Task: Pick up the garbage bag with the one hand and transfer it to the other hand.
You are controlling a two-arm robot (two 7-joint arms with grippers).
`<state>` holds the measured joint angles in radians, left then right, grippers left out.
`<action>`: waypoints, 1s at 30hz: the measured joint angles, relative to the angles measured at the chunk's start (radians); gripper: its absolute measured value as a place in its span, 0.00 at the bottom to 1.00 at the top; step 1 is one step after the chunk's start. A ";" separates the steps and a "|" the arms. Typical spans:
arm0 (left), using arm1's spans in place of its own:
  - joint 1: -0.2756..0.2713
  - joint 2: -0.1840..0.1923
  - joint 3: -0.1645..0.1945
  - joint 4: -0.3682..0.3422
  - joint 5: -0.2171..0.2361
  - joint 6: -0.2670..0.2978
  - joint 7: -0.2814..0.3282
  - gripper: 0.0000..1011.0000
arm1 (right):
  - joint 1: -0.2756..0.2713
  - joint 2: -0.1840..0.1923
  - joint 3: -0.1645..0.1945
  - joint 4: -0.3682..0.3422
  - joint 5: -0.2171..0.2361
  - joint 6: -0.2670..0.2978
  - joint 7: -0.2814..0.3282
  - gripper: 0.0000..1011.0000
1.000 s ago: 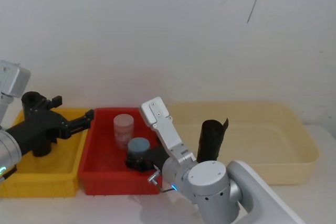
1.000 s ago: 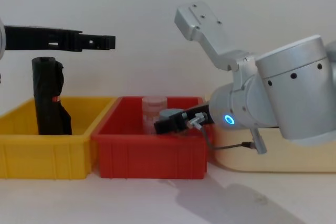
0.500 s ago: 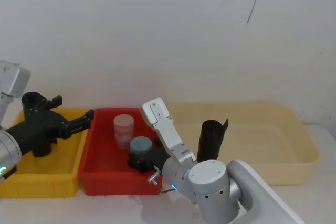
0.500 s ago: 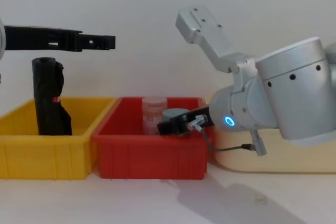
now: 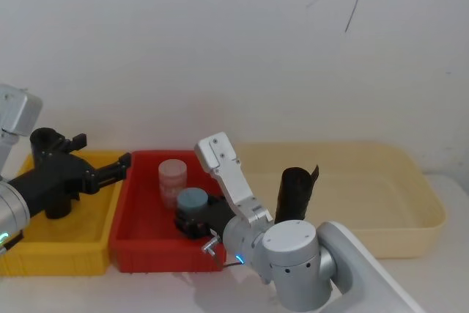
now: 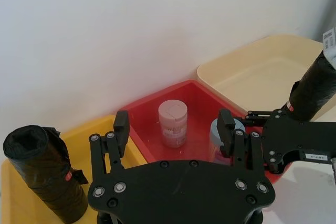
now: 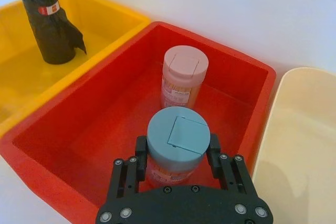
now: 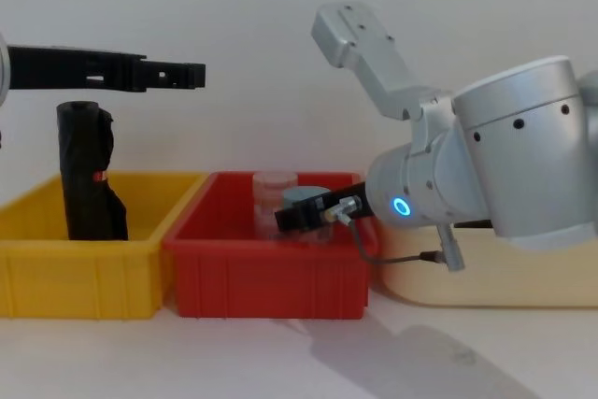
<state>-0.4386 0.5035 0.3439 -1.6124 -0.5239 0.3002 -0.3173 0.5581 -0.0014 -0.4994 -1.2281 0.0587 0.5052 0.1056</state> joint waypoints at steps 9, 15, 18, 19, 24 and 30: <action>0.000 0.000 0.000 0.000 0.000 0.000 0.000 0.99 | -0.006 -0.014 0.025 -0.025 0.013 0.004 0.003 0.66; 0.000 0.000 0.000 0.000 0.000 0.000 0.000 0.99 | -0.012 -0.023 0.054 -0.058 0.023 0.000 -0.010 0.66; 0.000 0.000 0.000 0.000 0.000 0.000 0.000 0.99 | -0.017 -0.026 0.076 -0.078 0.026 -0.007 -0.026 0.66; 0.000 0.000 0.000 0.000 0.000 0.000 0.000 0.99 | -0.017 -0.026 0.076 -0.078 0.026 -0.007 -0.026 0.66; 0.000 0.000 0.000 0.000 0.000 0.000 0.000 0.99 | -0.025 -0.027 0.115 -0.104 0.028 -0.023 -0.056 0.66; 0.000 0.000 0.000 0.000 0.000 0.000 0.000 0.99 | -0.033 -0.026 0.167 -0.133 0.029 -0.045 -0.095 0.66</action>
<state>-0.4386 0.5036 0.3438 -1.6124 -0.5239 0.3002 -0.3173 0.5248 -0.0274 -0.3320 -1.3609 0.0882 0.4606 0.0109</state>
